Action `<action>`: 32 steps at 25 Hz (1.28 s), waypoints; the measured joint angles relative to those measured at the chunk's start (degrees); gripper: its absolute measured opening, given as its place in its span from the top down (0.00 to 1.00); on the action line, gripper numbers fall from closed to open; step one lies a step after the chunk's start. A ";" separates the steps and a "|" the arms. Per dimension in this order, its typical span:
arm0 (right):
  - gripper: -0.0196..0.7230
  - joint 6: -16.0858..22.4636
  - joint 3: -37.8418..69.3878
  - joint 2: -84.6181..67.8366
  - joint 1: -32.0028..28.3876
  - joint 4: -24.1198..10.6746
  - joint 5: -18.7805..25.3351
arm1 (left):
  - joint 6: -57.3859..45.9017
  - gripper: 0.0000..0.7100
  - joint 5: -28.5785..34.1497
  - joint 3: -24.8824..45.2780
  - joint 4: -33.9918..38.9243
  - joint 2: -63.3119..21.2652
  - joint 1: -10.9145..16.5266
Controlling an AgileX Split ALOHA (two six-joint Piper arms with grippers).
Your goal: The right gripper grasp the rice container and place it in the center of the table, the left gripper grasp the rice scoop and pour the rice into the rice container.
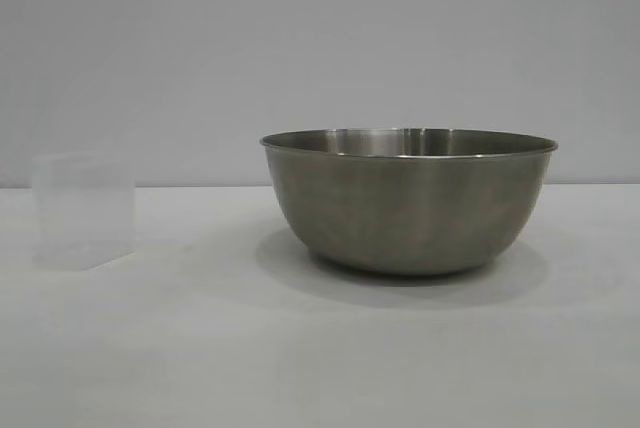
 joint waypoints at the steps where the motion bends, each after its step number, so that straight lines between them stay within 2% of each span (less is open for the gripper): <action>1: 0.63 0.00 0.00 0.00 0.00 0.00 0.00 | 0.00 0.68 0.00 0.00 0.00 0.00 0.00; 24: 0.63 0.00 0.00 0.00 0.00 0.00 0.00 | 0.00 0.68 -0.21 0.00 0.03 0.00 0.00; 29: 0.63 0.00 0.00 0.00 -6.37 0.23 0.00 | 0.00 0.68 -0.21 0.00 0.03 0.00 0.00; 32: 0.63 0.00 0.00 0.00 -7.52 0.23 0.00 | 0.00 0.68 -0.21 0.00 0.03 0.00 0.00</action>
